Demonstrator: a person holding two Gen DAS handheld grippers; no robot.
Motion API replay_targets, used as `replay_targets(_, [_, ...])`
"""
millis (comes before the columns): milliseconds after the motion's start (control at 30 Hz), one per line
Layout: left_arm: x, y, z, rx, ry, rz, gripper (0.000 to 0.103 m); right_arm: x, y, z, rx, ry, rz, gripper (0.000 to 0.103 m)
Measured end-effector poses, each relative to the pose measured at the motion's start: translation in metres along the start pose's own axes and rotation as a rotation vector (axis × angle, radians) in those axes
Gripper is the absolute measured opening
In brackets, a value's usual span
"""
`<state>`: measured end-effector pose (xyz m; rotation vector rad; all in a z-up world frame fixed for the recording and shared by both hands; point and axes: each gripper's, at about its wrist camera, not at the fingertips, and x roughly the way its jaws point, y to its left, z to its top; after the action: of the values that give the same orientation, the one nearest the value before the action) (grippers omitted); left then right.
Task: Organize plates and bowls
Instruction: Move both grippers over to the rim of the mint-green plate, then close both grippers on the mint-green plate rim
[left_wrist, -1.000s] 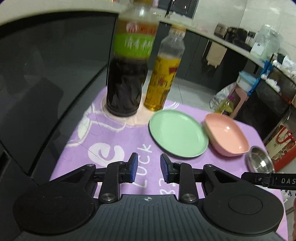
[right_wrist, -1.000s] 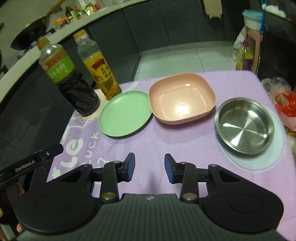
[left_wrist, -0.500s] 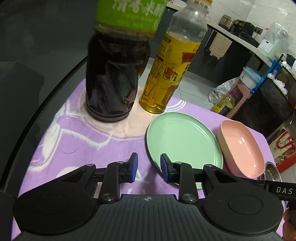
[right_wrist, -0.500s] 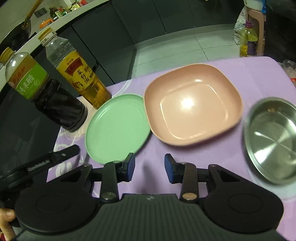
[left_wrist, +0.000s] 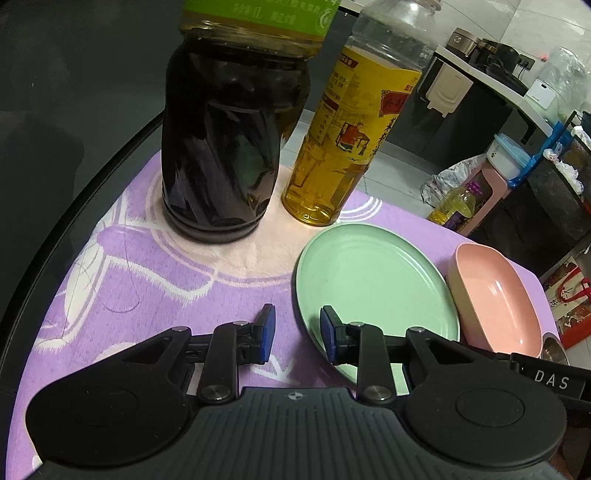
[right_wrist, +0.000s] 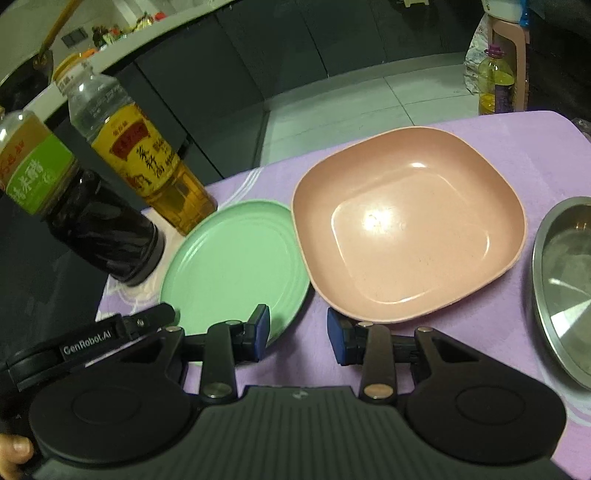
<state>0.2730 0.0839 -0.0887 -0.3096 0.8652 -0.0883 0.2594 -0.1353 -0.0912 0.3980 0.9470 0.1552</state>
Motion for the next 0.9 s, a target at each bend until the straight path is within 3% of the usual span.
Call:
replay_targets(133, [0.000,-0.005,-0.003,0.028,-0.001,-0.012,0.023,0.003,0.005,-0.001,-0.023,-0.015,-0.007,0.033])
replay_targets(167, [-0.001,-0.007,-0.004,0.047,0.004,-0.020,0.016,0.004,0.008,-0.003,-0.042,-0.018,-0.018,0.028])
replay_targets(233, [-0.005,-0.013,-0.008,0.096,0.001,-0.005,0.013,0.005,0.013,-0.004,-0.087,-0.011,-0.035,0.015])
replay_targets(333, [-0.016,-0.018,-0.017,0.140,-0.021,0.011,0.013,0.002,0.014,-0.006,-0.098,0.003,-0.033,0.015])
replay_targets(667, [-0.063,-0.001,-0.039,0.075,-0.033,-0.024,0.014,-0.032,0.020,-0.026,-0.114,0.003,0.029,0.015])
replay_targets(900, [-0.101,0.004,-0.065,0.087,-0.072,0.001,0.015,-0.053,0.033,-0.046,-0.160,0.011,0.060,0.016])
